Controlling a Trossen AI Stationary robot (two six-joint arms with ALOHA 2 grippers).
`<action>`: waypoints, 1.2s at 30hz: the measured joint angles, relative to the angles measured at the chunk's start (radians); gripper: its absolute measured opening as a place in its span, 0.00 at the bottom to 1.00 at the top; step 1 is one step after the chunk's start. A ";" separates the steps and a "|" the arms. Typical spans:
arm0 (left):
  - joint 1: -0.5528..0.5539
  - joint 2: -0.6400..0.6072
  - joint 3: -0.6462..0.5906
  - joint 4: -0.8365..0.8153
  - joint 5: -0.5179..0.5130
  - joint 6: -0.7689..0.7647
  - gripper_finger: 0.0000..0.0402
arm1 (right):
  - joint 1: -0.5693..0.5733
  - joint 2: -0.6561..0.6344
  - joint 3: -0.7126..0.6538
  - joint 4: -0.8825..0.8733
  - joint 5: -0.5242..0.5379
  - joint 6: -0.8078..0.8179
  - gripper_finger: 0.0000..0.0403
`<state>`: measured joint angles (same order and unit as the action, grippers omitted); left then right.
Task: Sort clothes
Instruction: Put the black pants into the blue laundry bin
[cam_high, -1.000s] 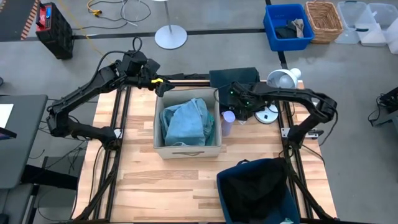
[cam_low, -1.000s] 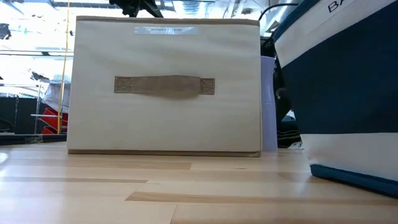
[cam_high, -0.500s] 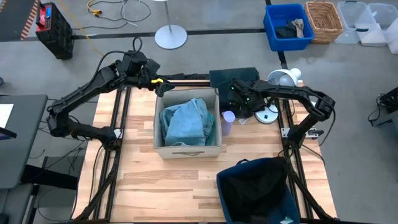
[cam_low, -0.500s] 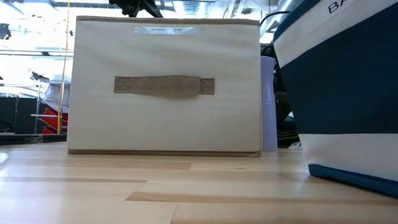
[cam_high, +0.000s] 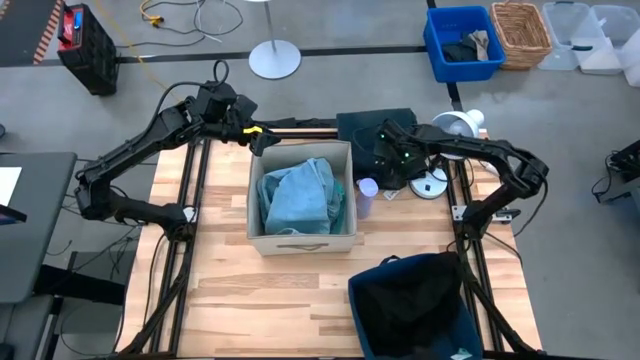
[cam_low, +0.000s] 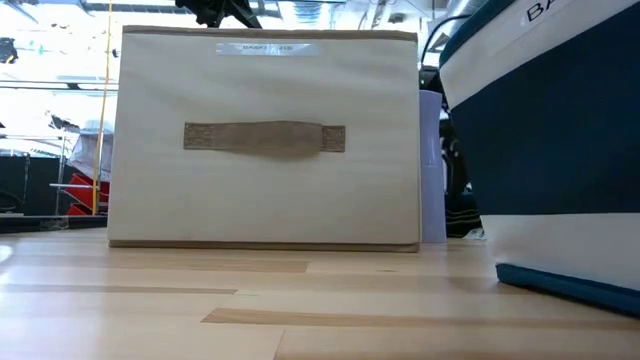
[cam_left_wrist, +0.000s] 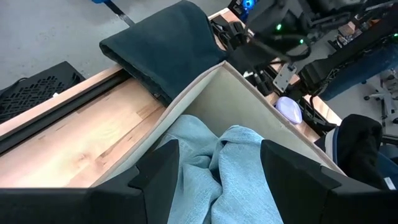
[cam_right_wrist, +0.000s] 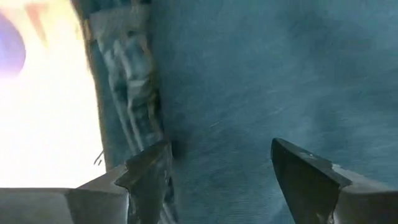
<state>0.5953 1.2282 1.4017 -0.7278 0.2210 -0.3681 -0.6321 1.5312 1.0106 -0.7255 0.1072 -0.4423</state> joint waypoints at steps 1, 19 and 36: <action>0.000 0.000 0.000 0.000 0.000 0.000 0.55 | -0.002 0.001 -0.015 0.001 -0.001 0.000 0.72; 0.000 0.000 0.000 0.006 -0.001 0.004 0.55 | -0.004 0.001 -0.044 0.038 0.020 -0.009 0.72; 0.000 0.000 0.000 0.007 -0.001 0.001 0.55 | 0.003 0.001 -0.044 0.021 0.026 -0.019 0.47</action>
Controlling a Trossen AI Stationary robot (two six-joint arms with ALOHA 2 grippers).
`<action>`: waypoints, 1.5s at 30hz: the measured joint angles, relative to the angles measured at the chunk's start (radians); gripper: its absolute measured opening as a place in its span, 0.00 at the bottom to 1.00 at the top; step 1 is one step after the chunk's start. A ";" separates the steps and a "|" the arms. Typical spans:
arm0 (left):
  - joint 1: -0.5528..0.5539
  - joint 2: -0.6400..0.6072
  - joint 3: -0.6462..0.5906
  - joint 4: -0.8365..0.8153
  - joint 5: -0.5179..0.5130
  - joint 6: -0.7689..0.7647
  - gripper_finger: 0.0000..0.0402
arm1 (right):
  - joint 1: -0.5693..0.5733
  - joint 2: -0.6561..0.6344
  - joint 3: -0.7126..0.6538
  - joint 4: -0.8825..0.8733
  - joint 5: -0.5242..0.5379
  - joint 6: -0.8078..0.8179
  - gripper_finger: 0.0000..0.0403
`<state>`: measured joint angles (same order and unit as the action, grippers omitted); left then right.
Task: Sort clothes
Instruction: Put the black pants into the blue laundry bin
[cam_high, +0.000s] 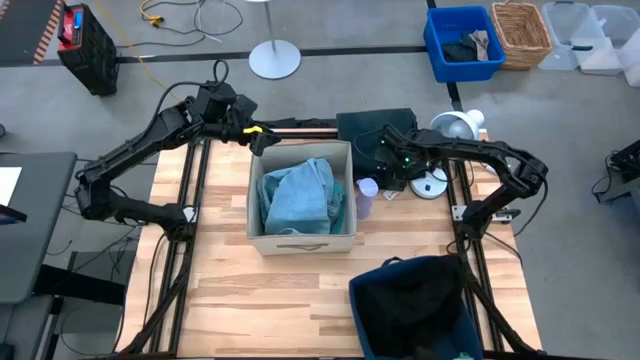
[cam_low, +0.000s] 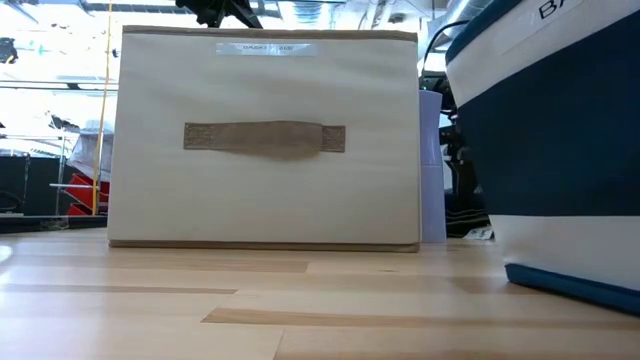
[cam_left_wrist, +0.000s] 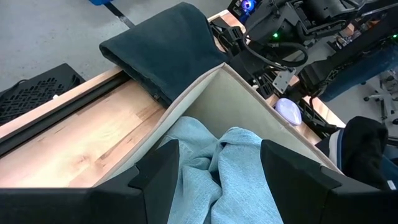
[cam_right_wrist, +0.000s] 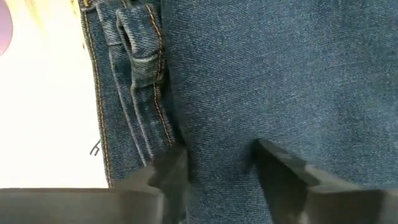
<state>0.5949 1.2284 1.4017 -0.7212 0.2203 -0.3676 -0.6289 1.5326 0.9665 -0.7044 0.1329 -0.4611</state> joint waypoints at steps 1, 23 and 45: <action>0.000 0.000 0.000 0.000 0.000 0.000 0.55 | 0.000 0.000 0.000 0.000 0.003 -0.005 0.43; 0.000 0.000 0.000 0.014 0.000 -0.005 0.55 | 0.070 -0.079 0.147 -0.039 0.167 -0.083 0.00; -0.032 0.000 0.000 0.098 -0.172 0.077 0.55 | 0.175 -0.200 0.375 0.100 0.323 0.027 0.00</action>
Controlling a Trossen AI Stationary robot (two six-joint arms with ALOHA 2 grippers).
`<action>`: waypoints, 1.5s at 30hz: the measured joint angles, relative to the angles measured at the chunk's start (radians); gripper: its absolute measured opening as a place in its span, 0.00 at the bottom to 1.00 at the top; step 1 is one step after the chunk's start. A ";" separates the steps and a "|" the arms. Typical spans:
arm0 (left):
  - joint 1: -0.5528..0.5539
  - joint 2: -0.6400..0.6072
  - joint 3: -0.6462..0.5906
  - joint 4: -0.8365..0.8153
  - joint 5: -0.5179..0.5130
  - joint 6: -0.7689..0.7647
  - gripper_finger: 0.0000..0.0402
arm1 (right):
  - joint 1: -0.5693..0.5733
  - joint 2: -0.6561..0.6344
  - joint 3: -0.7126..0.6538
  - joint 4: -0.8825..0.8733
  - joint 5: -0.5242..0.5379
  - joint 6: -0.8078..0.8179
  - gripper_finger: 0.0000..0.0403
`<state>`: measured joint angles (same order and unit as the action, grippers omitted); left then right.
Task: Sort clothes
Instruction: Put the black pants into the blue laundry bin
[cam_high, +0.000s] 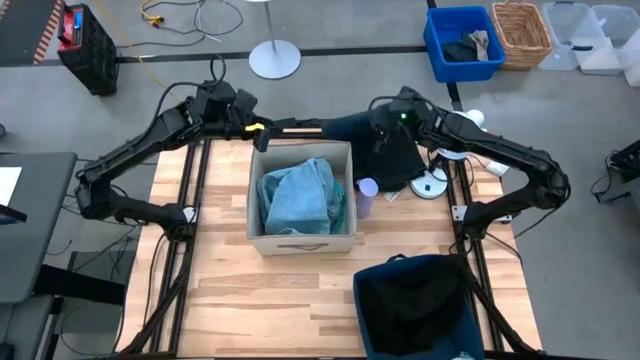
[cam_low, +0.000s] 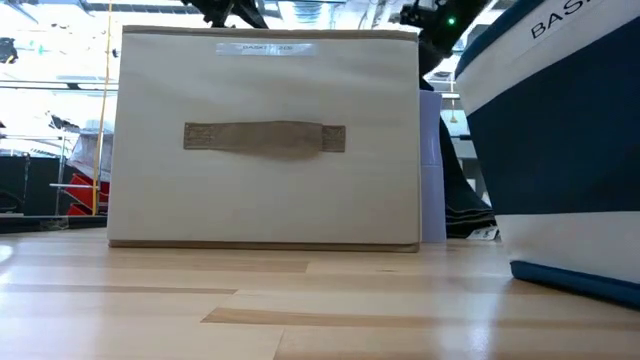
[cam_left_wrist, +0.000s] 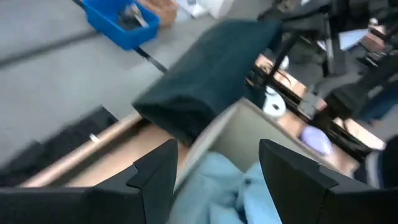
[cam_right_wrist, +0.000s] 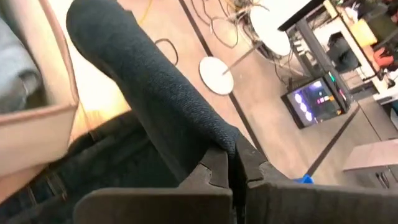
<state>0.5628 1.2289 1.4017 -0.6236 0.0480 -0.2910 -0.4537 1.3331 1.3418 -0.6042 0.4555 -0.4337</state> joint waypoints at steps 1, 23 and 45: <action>-0.006 0.000 0.000 0.017 -0.030 0.010 0.55 | 0.003 0.000 0.006 0.005 0.000 0.000 0.00; -0.072 0.014 0.005 0.244 0.104 -0.020 0.55 | 0.060 0.009 0.300 -0.009 0.032 0.130 0.00; -0.140 0.118 0.005 0.298 -0.172 0.144 0.74 | 0.067 0.011 0.300 0.044 0.028 0.117 0.00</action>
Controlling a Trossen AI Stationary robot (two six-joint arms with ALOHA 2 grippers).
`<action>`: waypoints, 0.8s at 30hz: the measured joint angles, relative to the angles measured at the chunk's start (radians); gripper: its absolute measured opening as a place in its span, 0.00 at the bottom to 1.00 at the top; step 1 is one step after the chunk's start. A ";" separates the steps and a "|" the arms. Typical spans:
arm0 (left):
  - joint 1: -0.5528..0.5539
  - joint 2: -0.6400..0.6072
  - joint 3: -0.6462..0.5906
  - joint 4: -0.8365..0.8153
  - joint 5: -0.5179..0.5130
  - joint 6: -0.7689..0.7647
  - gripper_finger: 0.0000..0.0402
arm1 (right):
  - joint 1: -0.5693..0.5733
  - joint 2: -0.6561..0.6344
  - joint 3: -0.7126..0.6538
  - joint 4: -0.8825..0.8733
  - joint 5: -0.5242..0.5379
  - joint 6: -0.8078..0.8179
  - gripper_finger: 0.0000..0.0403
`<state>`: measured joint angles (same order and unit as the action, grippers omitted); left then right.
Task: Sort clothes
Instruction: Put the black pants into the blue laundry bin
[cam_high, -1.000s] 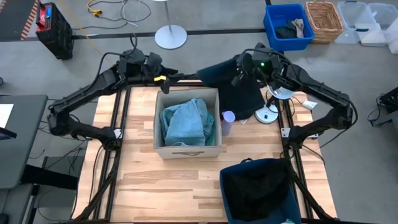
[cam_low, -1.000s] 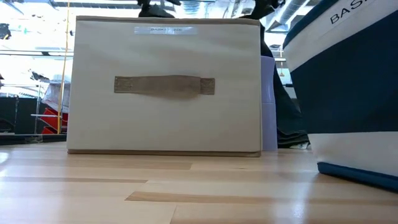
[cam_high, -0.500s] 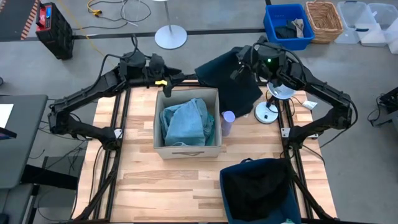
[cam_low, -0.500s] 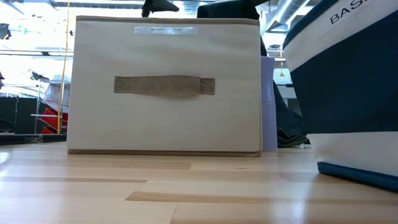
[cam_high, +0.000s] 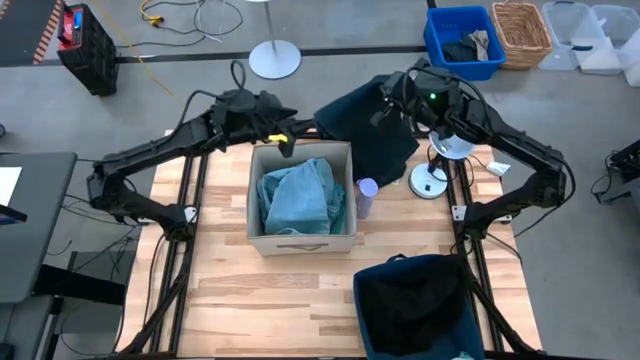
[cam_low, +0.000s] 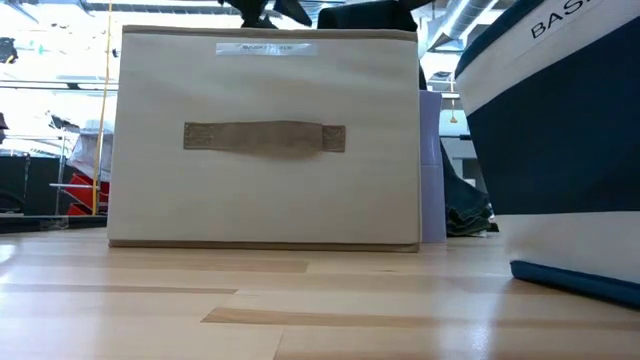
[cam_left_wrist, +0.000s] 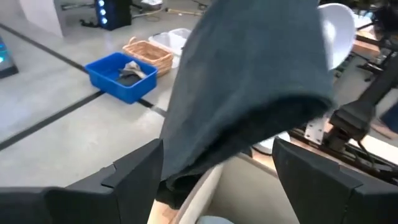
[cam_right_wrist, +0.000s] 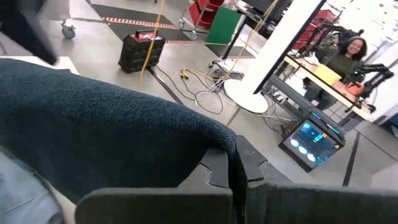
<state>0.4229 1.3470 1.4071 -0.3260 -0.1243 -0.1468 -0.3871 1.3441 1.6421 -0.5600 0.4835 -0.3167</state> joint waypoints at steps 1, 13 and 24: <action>0.000 0.005 0.000 0.001 -0.003 -0.007 0.74 | 0.001 0.000 0.000 -0.006 -0.001 -0.001 0.00; -0.038 0.013 0.000 0.070 0.116 0.025 0.74 | 0.009 0.000 0.000 -0.053 -0.003 -0.009 0.00; -0.079 0.061 0.000 0.112 0.095 0.001 0.74 | 0.011 0.000 0.000 -0.050 -0.003 -0.059 0.00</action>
<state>0.3439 1.4083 1.4071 -0.2139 -0.0290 -0.1457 -0.3759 1.3441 1.6424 -0.6098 0.4805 -0.3756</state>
